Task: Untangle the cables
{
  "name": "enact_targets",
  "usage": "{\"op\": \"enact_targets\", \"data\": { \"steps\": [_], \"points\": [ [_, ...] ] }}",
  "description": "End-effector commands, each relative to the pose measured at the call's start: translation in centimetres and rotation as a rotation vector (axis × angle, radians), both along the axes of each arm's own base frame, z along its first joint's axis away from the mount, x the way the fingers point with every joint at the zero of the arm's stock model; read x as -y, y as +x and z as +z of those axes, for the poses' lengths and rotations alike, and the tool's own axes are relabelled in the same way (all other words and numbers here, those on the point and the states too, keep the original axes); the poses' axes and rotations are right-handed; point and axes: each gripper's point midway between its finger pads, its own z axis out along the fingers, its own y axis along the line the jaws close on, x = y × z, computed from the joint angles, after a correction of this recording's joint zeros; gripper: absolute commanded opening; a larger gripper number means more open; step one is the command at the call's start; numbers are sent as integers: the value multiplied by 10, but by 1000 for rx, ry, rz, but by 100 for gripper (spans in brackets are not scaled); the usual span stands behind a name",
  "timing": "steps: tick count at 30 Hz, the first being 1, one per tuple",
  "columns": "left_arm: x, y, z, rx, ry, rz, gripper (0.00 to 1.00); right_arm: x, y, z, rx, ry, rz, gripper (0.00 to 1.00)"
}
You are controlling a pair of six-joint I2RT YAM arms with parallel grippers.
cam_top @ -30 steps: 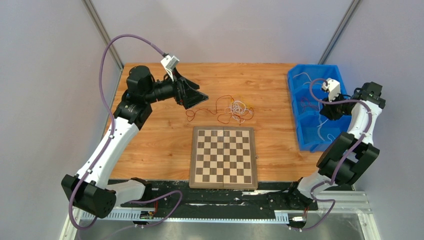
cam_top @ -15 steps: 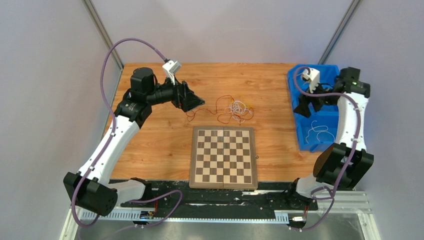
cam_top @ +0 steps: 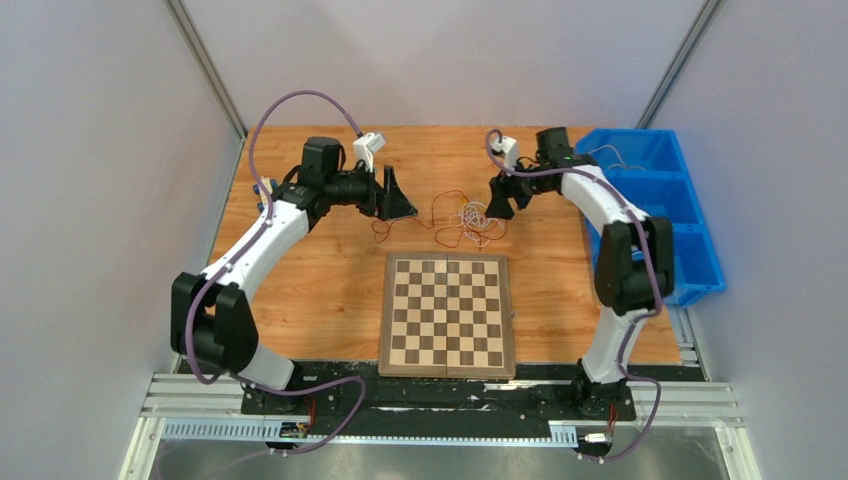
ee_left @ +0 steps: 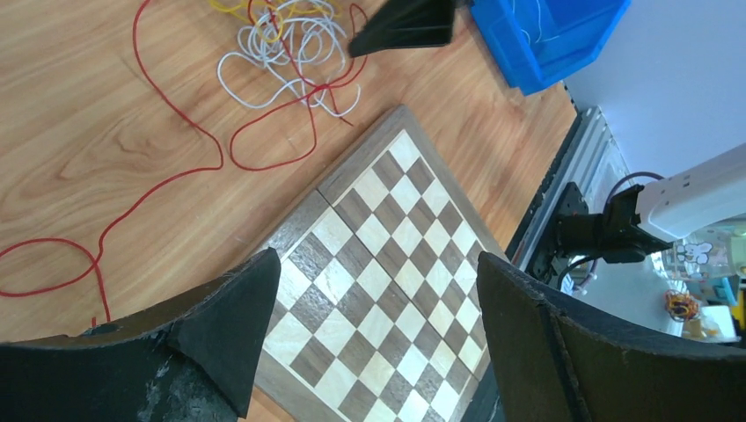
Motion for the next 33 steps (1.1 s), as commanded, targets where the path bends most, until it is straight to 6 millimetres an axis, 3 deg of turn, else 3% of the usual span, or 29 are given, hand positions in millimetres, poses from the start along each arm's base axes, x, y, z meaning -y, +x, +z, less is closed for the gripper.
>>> {"op": "enact_targets", "data": {
  "steps": [1,2,4,6,7,12,16,21,27,33],
  "points": [
    [7,14,13,48,-25,-42,89,-18,48,-15,71,-24,-24,61],
    [7,16,11,46,-21,-44,88,-21,50,-24,67,-36,-12,55],
    [6,20,6,28,-16,-43,85,-26,51,-29,65,-37,3,28],
    [4,23,4,23,-15,-44,79,-34,47,-14,72,13,29,4],
    [3,25,5,28,-15,-44,76,-39,41,-1,81,52,53,0],
    [3,22,21,158,-32,-105,63,-71,0,75,145,237,206,0],
    [6,21,33,231,-53,-151,51,-93,-32,101,245,245,326,0],
    [10,28,48,269,-67,-167,45,-111,-58,111,376,176,423,0],
    [9,19,75,289,-143,-172,55,-120,-68,114,499,88,481,0],
    [-6,24,86,259,-206,-81,65,-124,-69,118,546,62,499,0]
  ]
}}
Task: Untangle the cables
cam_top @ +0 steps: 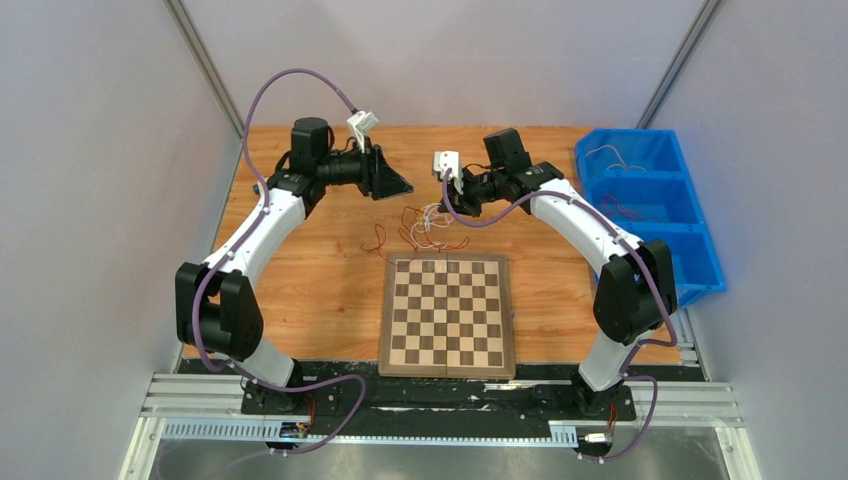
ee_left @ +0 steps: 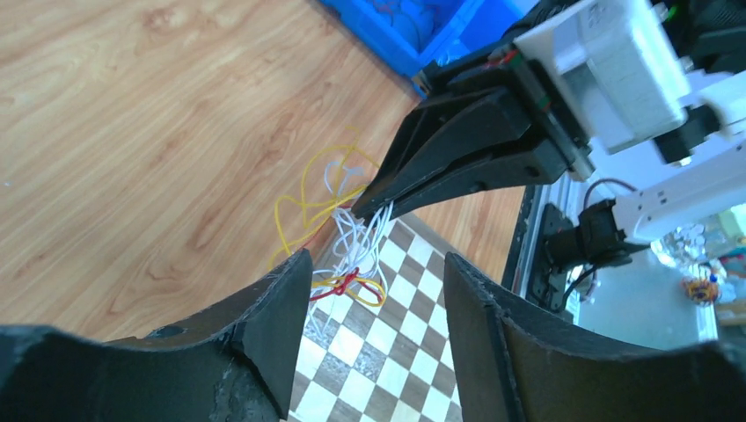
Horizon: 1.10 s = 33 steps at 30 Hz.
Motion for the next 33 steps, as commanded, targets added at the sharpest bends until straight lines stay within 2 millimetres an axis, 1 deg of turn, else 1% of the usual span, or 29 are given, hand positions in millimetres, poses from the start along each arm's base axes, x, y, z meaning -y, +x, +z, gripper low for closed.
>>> {"op": "enact_targets", "data": {
  "steps": [1,2,3,5,6,7,10,13,15,16,17,18,19,20,21,22,23,24,25,26,27,28,29,30,31,32,33],
  "points": [
    [-11,3,36,50,-88,42,67,-3,3,29,149,17,32,0],
    [-13,6,28,22,-68,60,68,-3,3,30,154,19,36,0],
    [-11,8,27,42,-48,54,68,-5,1,32,161,23,44,0],
    [-8,13,5,-21,-4,46,69,-8,-1,35,181,24,61,0],
    [-6,12,3,-51,5,37,69,-10,-2,35,187,23,67,0],
    [-4,11,-8,-96,12,21,69,-11,-3,36,193,24,73,0],
    [1,9,-18,-135,16,-3,69,-15,-5,36,203,22,86,0],
    [6,7,-25,-153,20,-18,67,-18,-6,40,214,30,97,0],
    [9,8,-29,-171,21,-25,61,-20,-8,43,218,35,102,0],
    [11,7,-29,-183,17,-26,54,-20,-8,44,223,37,104,0],
    [12,7,-30,-192,14,-32,51,-20,-8,46,230,38,103,0],
    [13,6,-29,-205,7,-34,42,-19,-7,46,234,36,99,0],
    [13,4,-26,-206,-2,-44,32,-18,-6,45,239,28,93,0],
    [14,3,-24,-211,-9,-48,28,-16,-4,42,244,18,88,0],
    [14,0,-18,-203,-22,-62,17,-14,-3,39,247,6,79,0],
    [14,-2,-14,-213,-35,-63,11,-12,-3,36,248,-3,74,0],
    [12,-3,-5,-199,-56,-69,2,-10,-2,33,245,-8,69,0],
    [10,-5,3,-227,-82,-57,1,-7,-2,30,239,-14,61,0],
    [2,3,10,-201,-109,-30,0,-3,-2,26,237,-24,54,0],
    [-3,4,21,-238,-148,-1,0,2,-2,22,235,-36,48,0],
    [-16,17,32,-184,-187,38,0,8,-2,15,234,-50,42,0],
    [-23,22,52,-172,-243,65,0,14,-2,9,230,-63,34,0],
    [-40,31,58,-166,-269,112,0,22,-2,1,227,-80,26,0],
    [-47,34,76,-151,-316,132,0,29,-2,-8,222,-100,20,0],
    [-61,40,87,-164,-351,169,0,37,-2,-17,222,-121,14,0],
    [-66,42,101,-112,-371,177,0,45,-2,-28,217,-148,7,0],
    [-82,48,114,-100,-395,214,0,54,-4,-44,201,-178,3,0]
  ]
}}
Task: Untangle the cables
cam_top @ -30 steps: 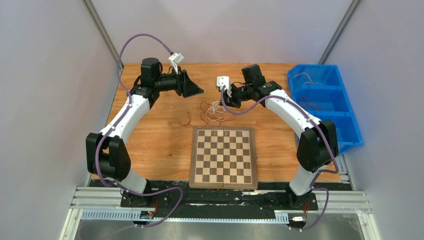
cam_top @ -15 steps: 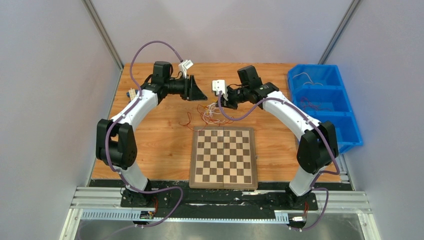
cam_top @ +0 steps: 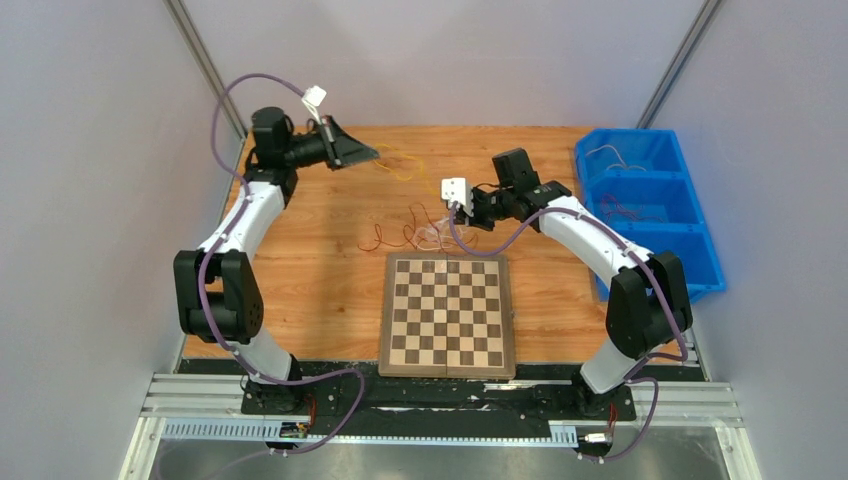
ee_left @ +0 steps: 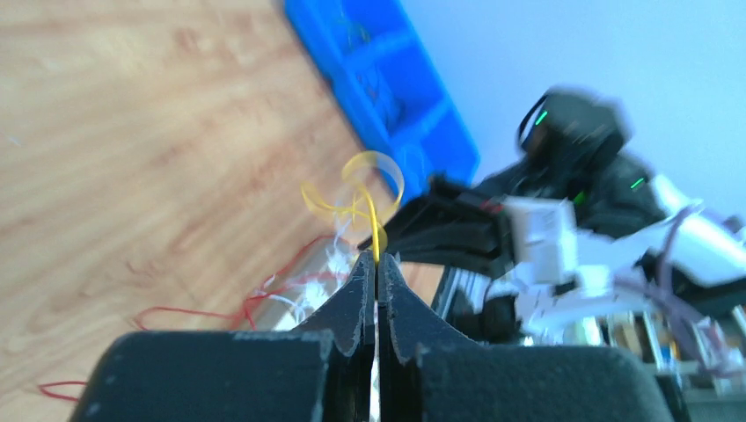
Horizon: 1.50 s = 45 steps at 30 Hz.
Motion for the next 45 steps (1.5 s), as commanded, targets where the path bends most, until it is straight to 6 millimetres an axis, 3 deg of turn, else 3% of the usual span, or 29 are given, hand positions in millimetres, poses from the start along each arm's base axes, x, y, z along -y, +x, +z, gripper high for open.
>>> {"op": "enact_targets", "data": {
  "steps": [1,8,11,15,18,20,22,24,27,30,33,35,40,45],
  "points": [
    [-45,8,105,213,-152,126,0,37,4,-29,44,-90,-31,0],
    [-105,19,187,392,-194,290,0,92,29,-81,-38,-201,-160,0],
    [-120,17,221,496,-182,322,0,111,48,-98,-76,-243,-243,0],
    [-136,10,259,613,-160,380,0,124,66,-113,-115,-266,-300,0],
    [-136,8,263,623,-145,372,0,118,69,-107,-112,-234,-283,0],
    [-132,7,249,591,-122,347,0,105,67,-87,-93,-162,-242,0],
    [-125,7,223,542,-81,314,0,91,63,-61,-63,-85,-191,0],
    [-117,8,190,497,-15,291,7,77,62,-39,-46,-31,-167,0],
    [-96,8,135,461,103,226,50,58,55,-13,-15,24,-113,0],
    [-69,2,71,311,164,145,71,44,47,-1,7,48,-67,0],
    [-50,-1,26,222,186,96,76,36,39,2,30,48,-26,0],
    [-25,-4,0,147,173,51,78,33,33,2,38,49,-2,0],
    [35,-12,-38,29,120,-52,80,26,21,5,69,44,40,0],
    [76,-14,-77,-70,118,-117,78,21,14,10,71,55,55,0]
  ]
}}
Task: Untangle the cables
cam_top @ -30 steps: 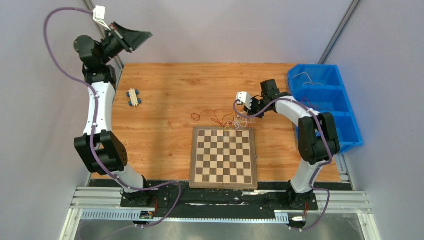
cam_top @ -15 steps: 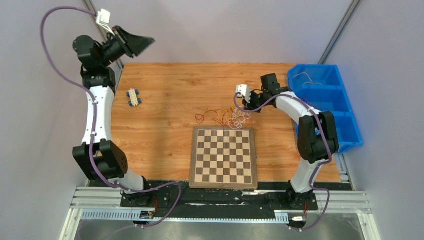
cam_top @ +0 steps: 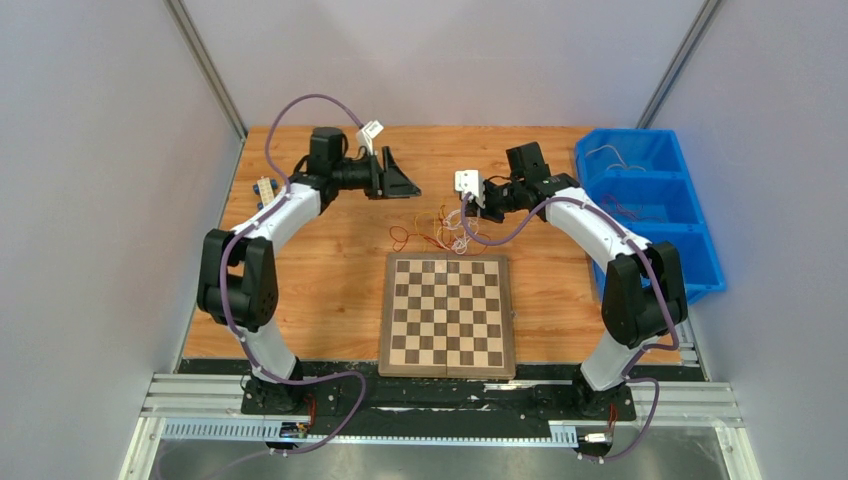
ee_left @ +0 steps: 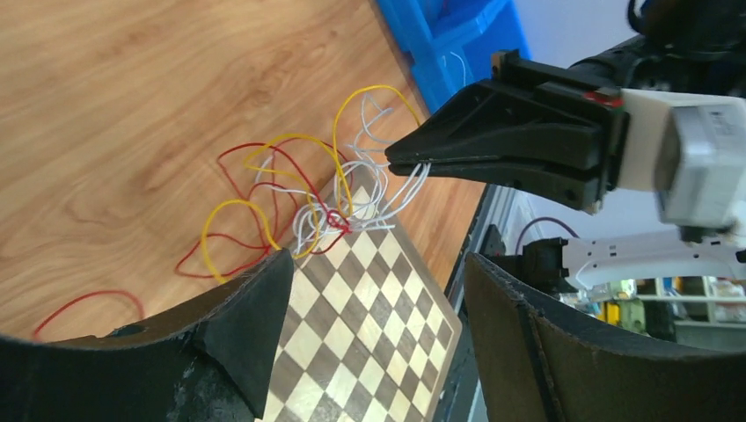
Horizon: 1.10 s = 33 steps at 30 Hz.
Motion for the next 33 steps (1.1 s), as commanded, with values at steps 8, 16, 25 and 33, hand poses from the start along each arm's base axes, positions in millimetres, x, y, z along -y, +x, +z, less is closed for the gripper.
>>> {"op": "enact_targets", "data": {
  "steps": [8,16,25,33],
  "points": [
    [62,7,-23,-94,-94,-75,59,-14,-17,26,62,57,79,0],
    [78,9,-28,-108,-101,-99,44,-16,-22,23,48,62,87,0],
    [85,6,-40,-156,-95,-109,41,-17,-19,24,51,62,86,0],
    [84,1,-42,-168,-87,-122,44,-17,-17,21,50,57,86,0]
  ]
}}
